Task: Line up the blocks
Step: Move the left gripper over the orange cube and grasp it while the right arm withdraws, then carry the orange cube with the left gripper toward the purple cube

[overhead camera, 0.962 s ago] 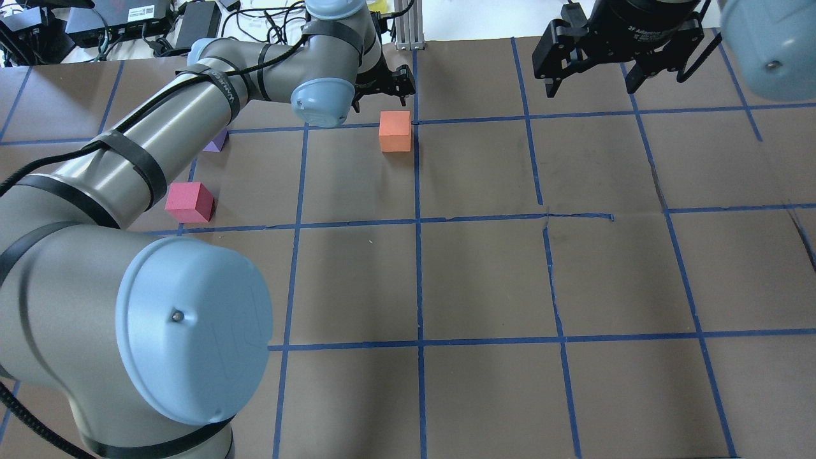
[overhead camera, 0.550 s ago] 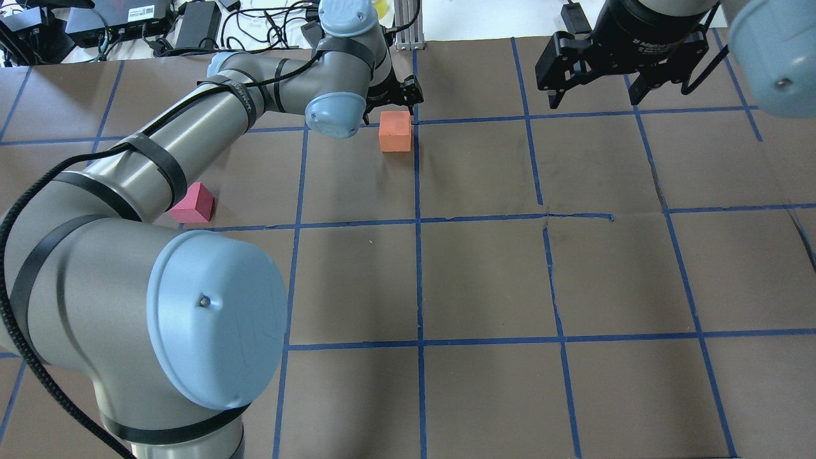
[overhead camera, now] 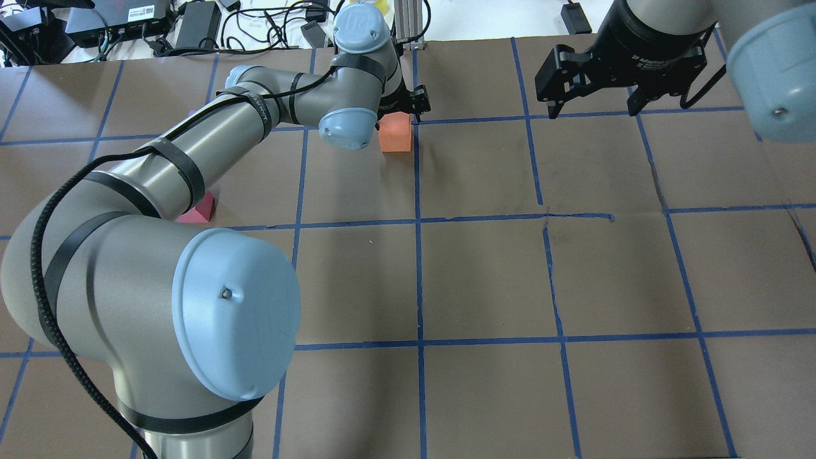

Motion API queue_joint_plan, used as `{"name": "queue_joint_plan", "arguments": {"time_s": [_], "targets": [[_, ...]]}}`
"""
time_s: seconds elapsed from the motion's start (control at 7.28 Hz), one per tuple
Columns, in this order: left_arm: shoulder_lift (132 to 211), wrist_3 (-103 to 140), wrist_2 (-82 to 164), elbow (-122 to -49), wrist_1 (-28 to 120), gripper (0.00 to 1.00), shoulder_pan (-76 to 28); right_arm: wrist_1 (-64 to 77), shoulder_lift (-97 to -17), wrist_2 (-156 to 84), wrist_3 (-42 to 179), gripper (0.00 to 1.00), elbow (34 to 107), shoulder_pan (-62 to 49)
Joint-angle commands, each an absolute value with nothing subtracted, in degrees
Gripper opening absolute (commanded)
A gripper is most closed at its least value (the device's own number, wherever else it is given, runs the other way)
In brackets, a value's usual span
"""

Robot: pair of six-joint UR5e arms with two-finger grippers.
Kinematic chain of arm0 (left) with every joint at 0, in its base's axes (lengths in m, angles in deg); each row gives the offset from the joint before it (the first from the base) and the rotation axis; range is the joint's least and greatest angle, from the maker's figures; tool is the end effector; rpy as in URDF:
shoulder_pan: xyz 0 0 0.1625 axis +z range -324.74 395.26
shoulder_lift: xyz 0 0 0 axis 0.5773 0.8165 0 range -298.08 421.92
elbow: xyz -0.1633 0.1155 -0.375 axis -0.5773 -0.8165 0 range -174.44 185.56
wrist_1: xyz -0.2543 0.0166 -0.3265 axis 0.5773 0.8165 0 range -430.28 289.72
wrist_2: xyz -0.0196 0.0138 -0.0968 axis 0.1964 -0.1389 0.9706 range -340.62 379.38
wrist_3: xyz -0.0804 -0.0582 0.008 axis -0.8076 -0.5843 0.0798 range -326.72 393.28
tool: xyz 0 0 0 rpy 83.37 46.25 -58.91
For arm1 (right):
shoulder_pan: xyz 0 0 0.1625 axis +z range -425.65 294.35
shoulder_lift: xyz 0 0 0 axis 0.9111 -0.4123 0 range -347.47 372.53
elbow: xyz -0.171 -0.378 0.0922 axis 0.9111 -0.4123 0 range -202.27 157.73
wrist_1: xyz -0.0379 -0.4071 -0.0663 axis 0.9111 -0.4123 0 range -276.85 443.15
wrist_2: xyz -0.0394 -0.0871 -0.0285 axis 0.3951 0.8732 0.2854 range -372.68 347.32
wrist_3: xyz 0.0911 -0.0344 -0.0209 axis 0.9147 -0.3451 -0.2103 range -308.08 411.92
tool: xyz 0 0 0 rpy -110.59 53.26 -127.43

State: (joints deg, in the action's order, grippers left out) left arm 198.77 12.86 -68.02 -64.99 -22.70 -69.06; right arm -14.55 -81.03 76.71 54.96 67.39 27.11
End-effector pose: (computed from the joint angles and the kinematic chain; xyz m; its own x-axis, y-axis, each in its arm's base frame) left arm -0.3265 -0.7219 0.2025 -0.9877 -0.0843 0.1315 -0.1128 0.9672 -0.2275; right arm 0.1576 -0.4756 0.5359 -0.9998 0.0016 -0.0210 0.0058 0.9797 -0.2004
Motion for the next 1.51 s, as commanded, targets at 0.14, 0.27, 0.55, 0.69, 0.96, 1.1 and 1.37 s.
{"name": "queue_joint_plan", "arguments": {"time_s": [0.14,0.27,0.55,0.69,0.96,1.1,1.37], "targets": [[199.3,13.33,-68.16,-65.19,-24.14,0.49,-69.06,-17.39,-80.81,76.53,55.25,1.0,67.46,26.98],[198.69,13.85,-70.68,-65.11,-23.62,0.45,-69.06,-17.22,-80.81,76.53,55.43,1.0,67.46,26.98],[194.49,18.58,-73.17,-64.4,-18.72,0.45,-68.02,-17.13,-80.81,76.53,55.43,1.0,67.46,26.98],[192.81,22.61,-72.73,-64.58,-16.6,0.45,-65.05,-17.13,-80.81,76.53,55.43,1.0,67.46,26.98],[189.99,25.54,-71.51,-64.58,-14.05,0.45,-58.72,-16.87,-80.81,76.45,55.43,1.0,67.55,26.98],[188.59,25.64,-70.8,-65.01,-12.9,0.45,-55.3,-16.69,-80.81,76.53,55.43,1.0,67.55,26.98],[186.82,25.99,-70.62,-65.63,-9.3,0.44,-49.48,-16.78,-80.81,76.44,55.43,1.0,67.55,26.98]]}}
